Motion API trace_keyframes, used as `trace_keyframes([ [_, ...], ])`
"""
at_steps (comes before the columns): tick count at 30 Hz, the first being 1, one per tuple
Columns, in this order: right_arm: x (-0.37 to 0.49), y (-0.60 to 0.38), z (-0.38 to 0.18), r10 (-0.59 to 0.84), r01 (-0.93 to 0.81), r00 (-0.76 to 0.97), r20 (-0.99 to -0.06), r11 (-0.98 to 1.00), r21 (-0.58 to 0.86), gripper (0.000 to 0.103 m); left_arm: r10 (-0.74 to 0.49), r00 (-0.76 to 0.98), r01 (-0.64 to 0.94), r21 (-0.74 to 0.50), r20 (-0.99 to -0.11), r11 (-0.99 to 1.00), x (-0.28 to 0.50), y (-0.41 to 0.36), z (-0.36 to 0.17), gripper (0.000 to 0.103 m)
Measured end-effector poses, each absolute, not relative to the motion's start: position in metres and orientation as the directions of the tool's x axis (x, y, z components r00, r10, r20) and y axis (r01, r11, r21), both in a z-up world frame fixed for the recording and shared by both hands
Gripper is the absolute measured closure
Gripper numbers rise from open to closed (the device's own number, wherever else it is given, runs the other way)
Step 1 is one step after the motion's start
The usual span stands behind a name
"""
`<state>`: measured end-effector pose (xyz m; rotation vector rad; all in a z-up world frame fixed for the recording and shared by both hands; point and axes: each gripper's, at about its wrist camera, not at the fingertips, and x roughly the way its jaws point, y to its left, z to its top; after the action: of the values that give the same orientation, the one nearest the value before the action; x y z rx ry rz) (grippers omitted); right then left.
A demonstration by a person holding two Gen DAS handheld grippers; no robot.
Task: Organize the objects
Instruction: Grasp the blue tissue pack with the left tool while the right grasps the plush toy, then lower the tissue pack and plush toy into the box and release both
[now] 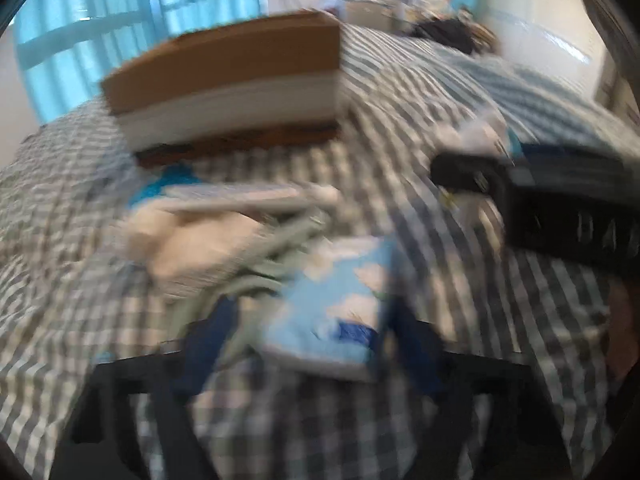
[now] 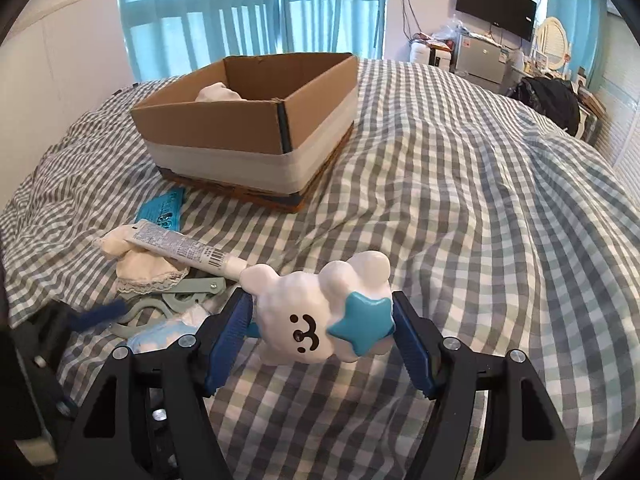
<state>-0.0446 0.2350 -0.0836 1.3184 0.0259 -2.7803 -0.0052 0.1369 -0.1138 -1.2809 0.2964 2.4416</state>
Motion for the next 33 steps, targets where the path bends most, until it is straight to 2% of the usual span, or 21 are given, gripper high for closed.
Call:
trace_keyframes([
  [5,-0.043,0.235,-0.083,-0.05,0.064,-0.632,-0.774,-0.998,0.012,0.034,0.207,-0.547,-0.45,0.077,-0.811,-0.89,0.005,0.144,-0.111,0.044],
  [16,-0.006,0.225,-0.058,-0.023,0.076,-0.658,-0.753,-0.996,-0.035,0.034,0.258,-0.6,-0.382,-0.012,-0.758,-0.924,0.02,0.101,-0.06,0.044],
  [21,0.007,0.213,-0.03,-0.034,0.104,-0.685,-0.728,-0.993,-0.052,0.034,0.228,-0.593,-0.314,-0.039,-0.773,-0.949,0.015,0.081,-0.034,0.044],
  [33,-0.051,0.194,0.066,-0.092,0.172,-0.795,-0.599,-0.982,-0.078,0.034,0.22,-0.718,-0.241,-0.06,-0.66,-0.969,-0.052,0.045,0.061,0.044],
])
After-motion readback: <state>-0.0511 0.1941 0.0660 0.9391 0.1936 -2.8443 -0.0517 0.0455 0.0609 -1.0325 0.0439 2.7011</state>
